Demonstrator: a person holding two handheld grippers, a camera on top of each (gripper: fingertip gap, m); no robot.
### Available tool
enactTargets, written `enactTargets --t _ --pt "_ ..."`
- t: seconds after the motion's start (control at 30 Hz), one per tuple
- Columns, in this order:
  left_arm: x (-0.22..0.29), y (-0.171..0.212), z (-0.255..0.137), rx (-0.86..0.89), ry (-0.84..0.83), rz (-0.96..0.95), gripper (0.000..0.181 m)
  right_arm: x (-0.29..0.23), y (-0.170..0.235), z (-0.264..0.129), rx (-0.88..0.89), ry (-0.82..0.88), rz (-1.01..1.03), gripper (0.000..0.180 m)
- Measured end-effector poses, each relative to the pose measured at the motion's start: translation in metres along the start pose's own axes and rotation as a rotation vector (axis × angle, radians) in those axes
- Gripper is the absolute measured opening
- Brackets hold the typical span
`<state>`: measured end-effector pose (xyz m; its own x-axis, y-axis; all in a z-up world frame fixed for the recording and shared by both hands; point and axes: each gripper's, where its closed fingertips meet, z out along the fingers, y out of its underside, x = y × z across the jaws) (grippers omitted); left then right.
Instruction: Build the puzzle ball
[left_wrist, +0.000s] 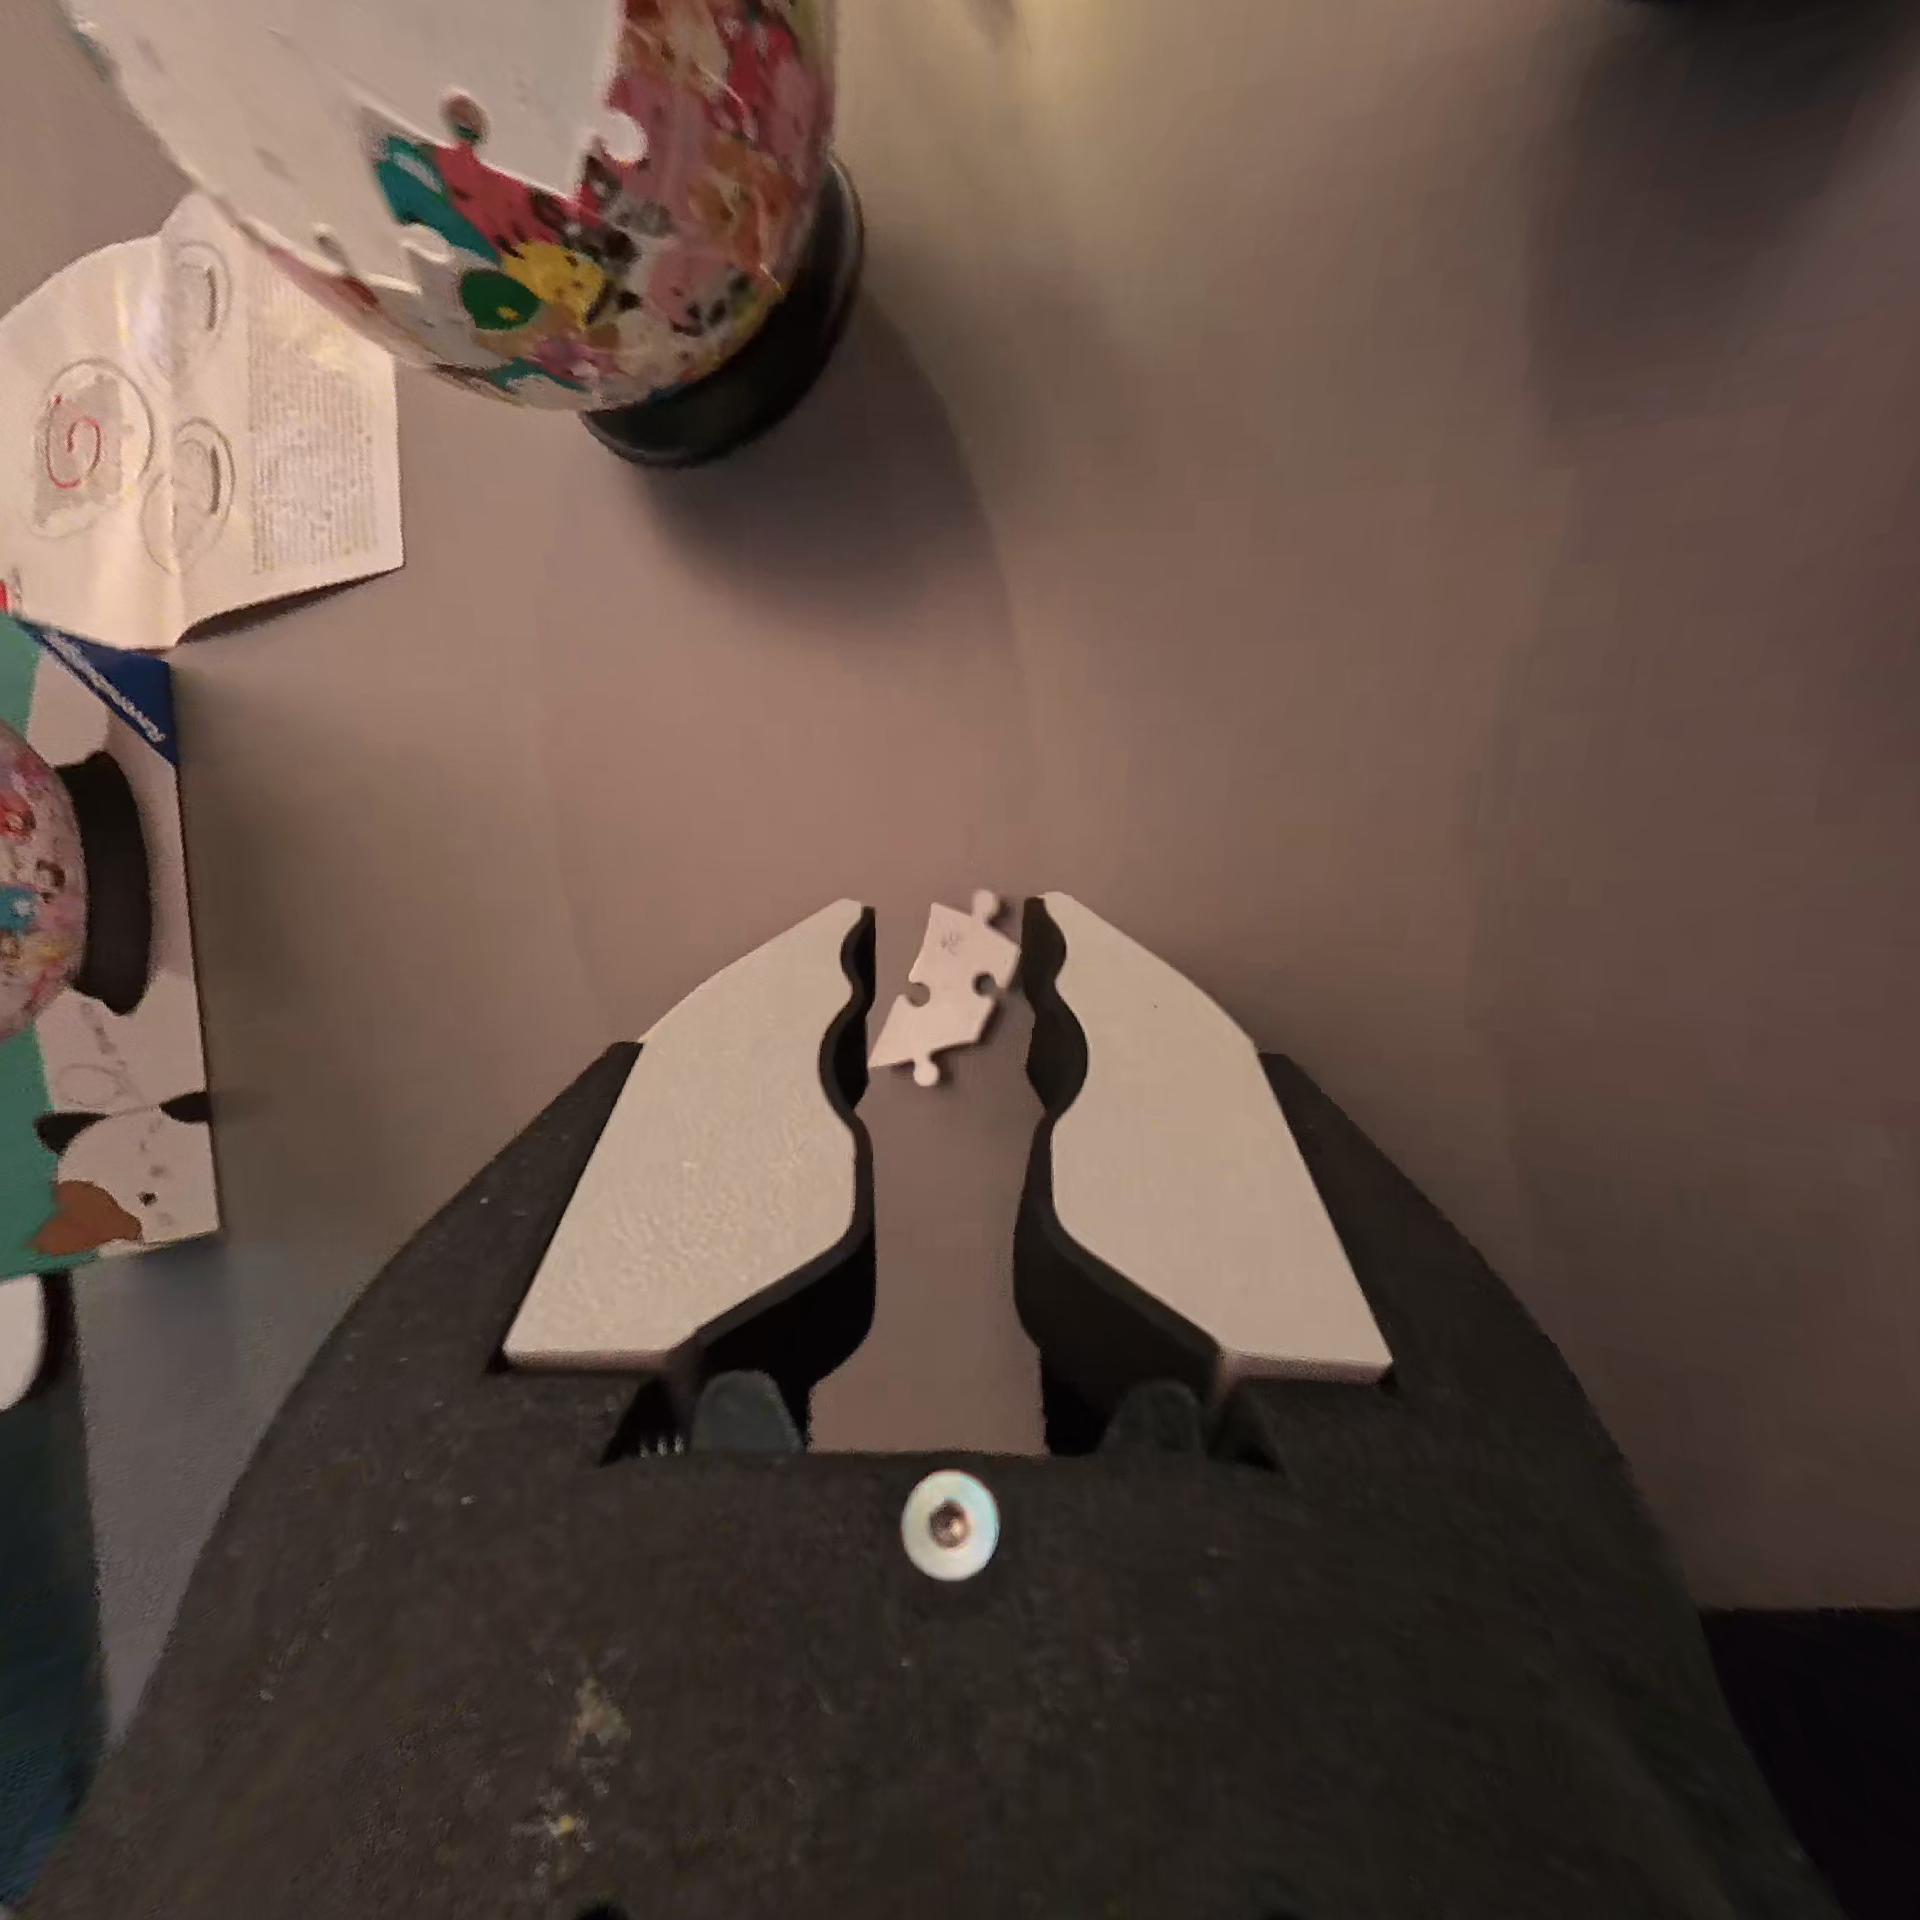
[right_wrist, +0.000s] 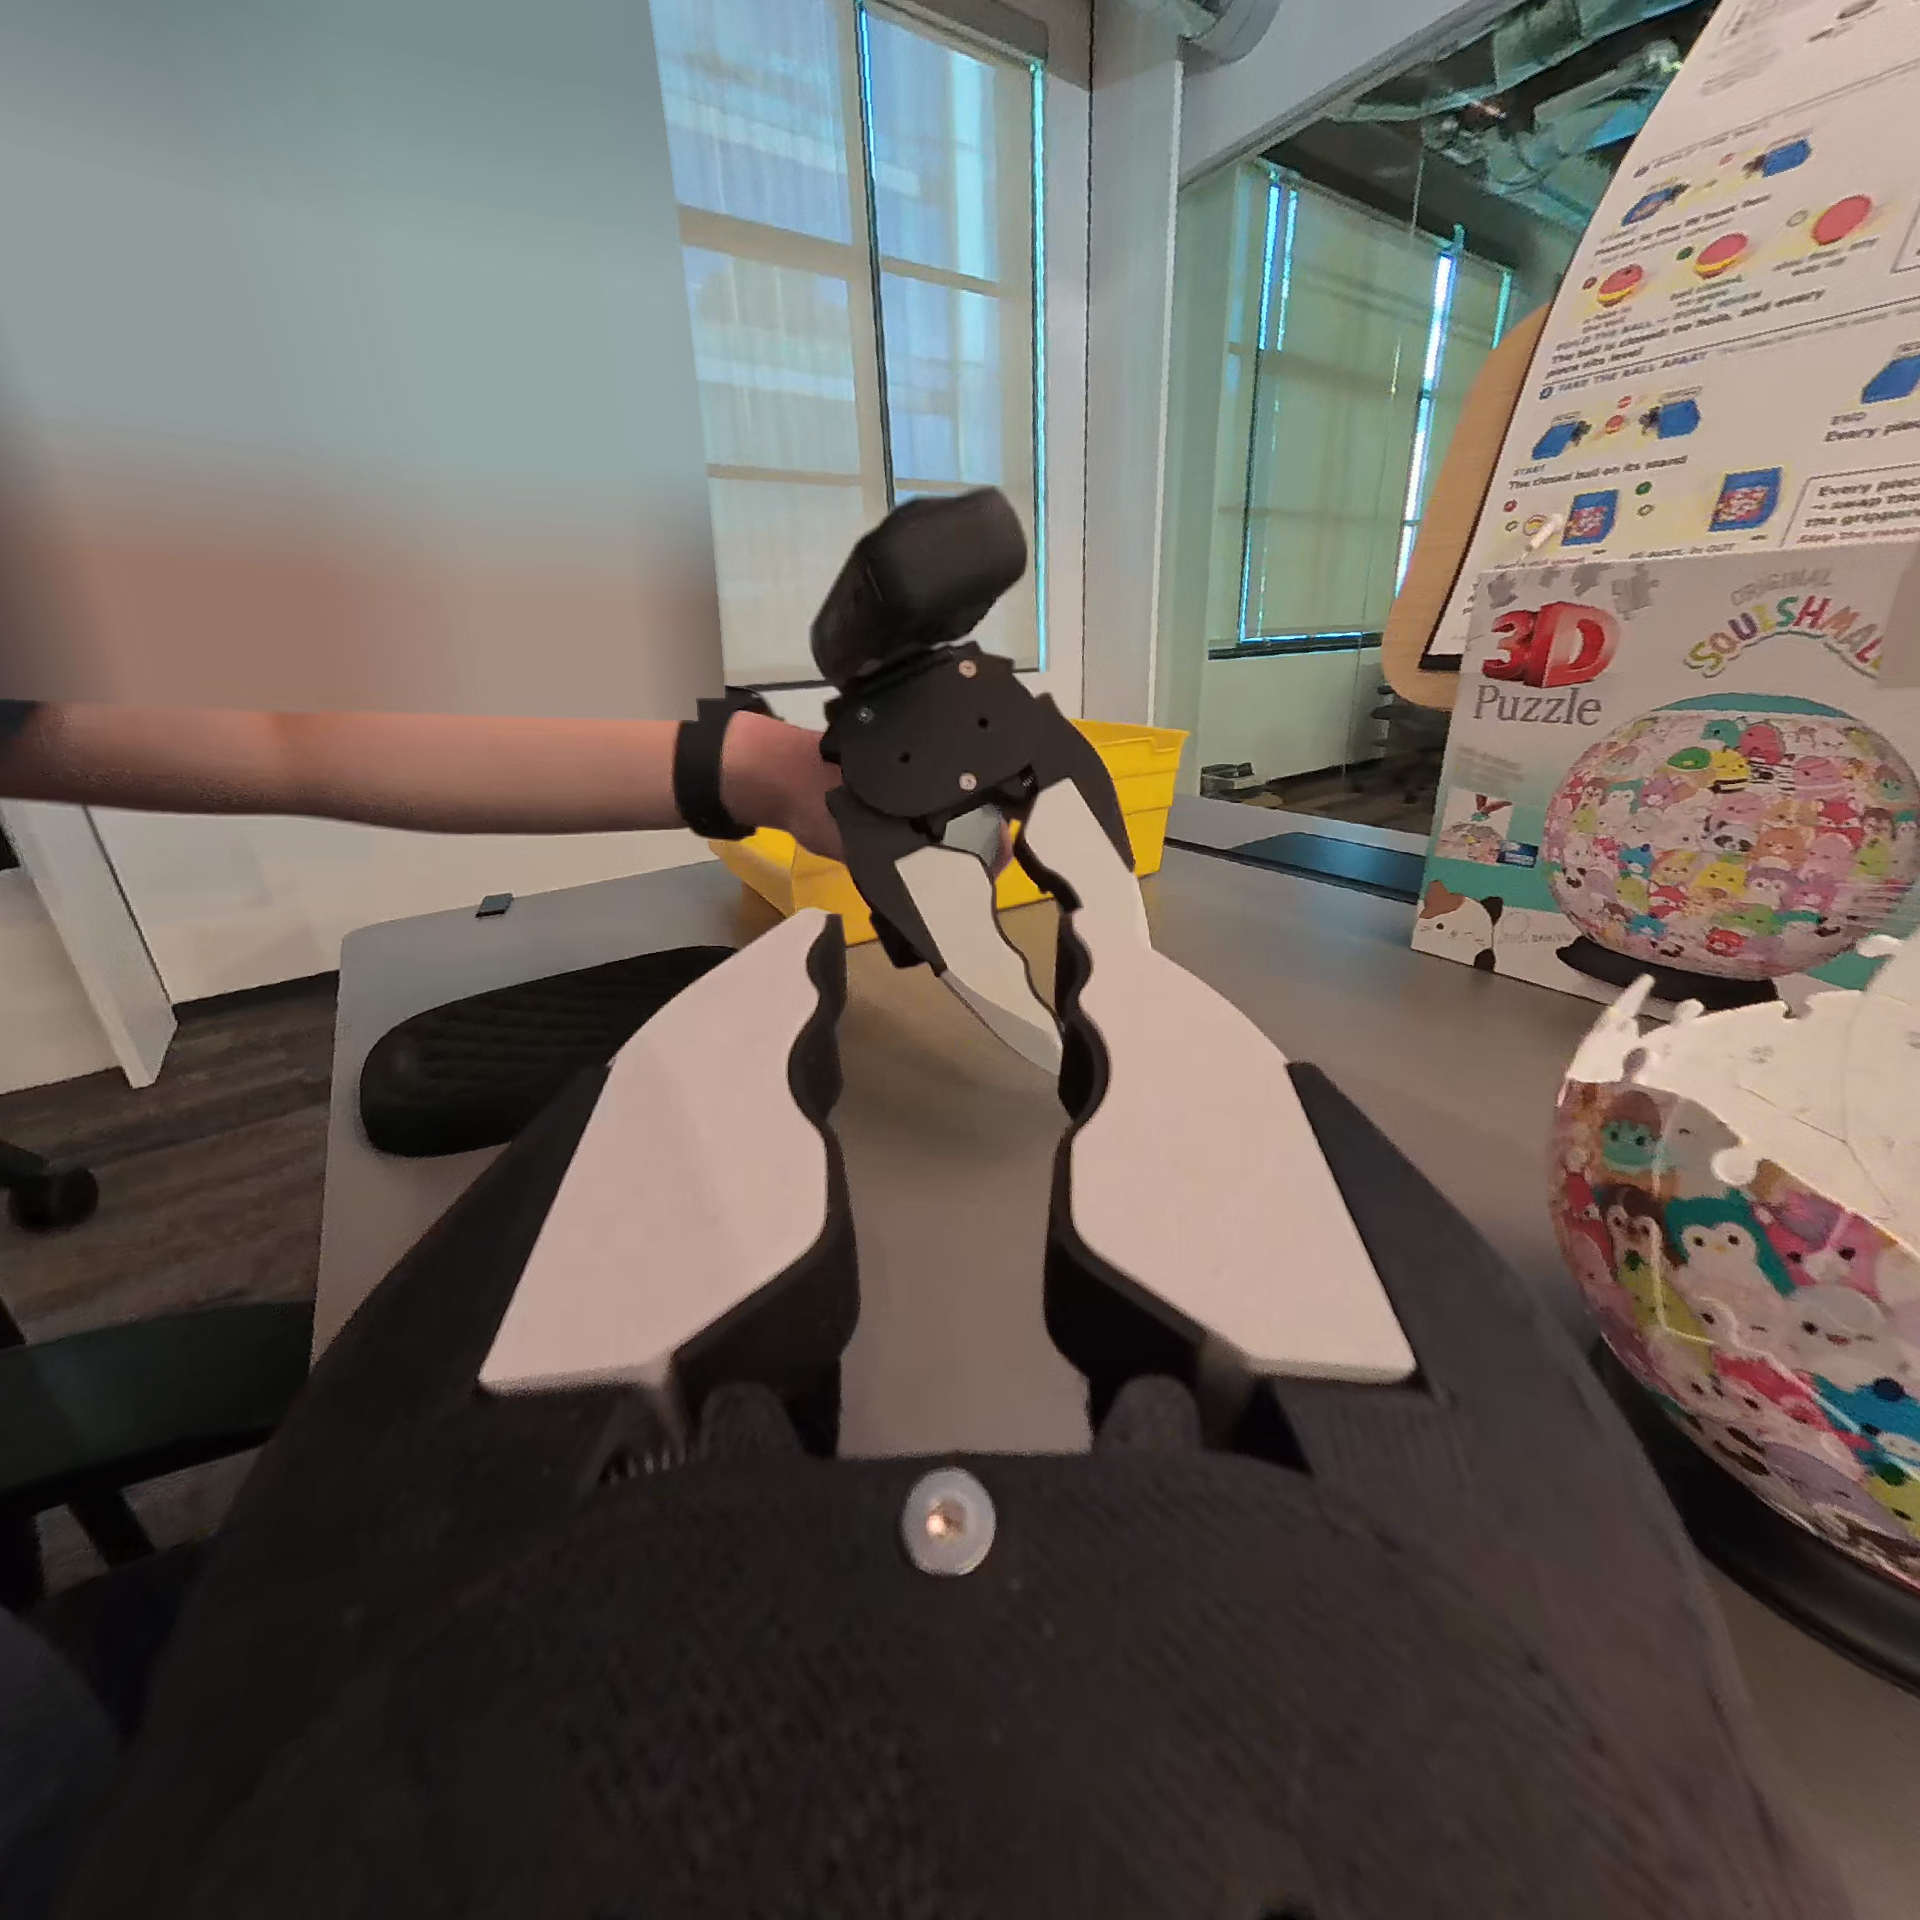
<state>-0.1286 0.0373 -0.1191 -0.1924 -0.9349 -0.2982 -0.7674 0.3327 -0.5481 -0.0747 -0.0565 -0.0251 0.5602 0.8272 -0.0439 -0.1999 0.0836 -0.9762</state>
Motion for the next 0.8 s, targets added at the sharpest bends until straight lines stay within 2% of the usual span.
enactTargets --t 0.17,0.23,0.43,0.53,0.6,0.73,0.8 --pt "0.008 0.022 -0.004 -0.159 -0.009 -0.151 0.029 0.004 0.005 0.001 -0.027 0.010 0.033 0.039" --pt "0.007 0.032 -0.003 -0.176 -0.037 -0.195 0.029 0.004 0.006 0.001 -0.030 0.001 0.042 0.039" --pt "0.018 0.039 0.009 -0.182 0.031 -0.359 0.029 0.002 0.006 0.002 -0.030 -0.005 0.040 0.039" --pt "0.010 0.038 0.013 -0.181 0.025 -0.409 0.041 0.002 0.004 0.001 -0.022 -0.011 0.050 0.039" --pt "0.007 0.038 0.017 -0.189 0.035 -0.429 0.057 0.003 0.004 0.001 -0.021 -0.011 0.057 0.039" --pt "0.005 0.030 0.021 -0.148 0.067 -0.489 0.053 0.002 0.004 0.000 -0.017 -0.016 0.059 0.039" --pt "0.002 0.031 0.019 -0.155 0.041 -0.521 0.057 0.002 0.004 0.000 -0.016 -0.018 0.059 0.039"
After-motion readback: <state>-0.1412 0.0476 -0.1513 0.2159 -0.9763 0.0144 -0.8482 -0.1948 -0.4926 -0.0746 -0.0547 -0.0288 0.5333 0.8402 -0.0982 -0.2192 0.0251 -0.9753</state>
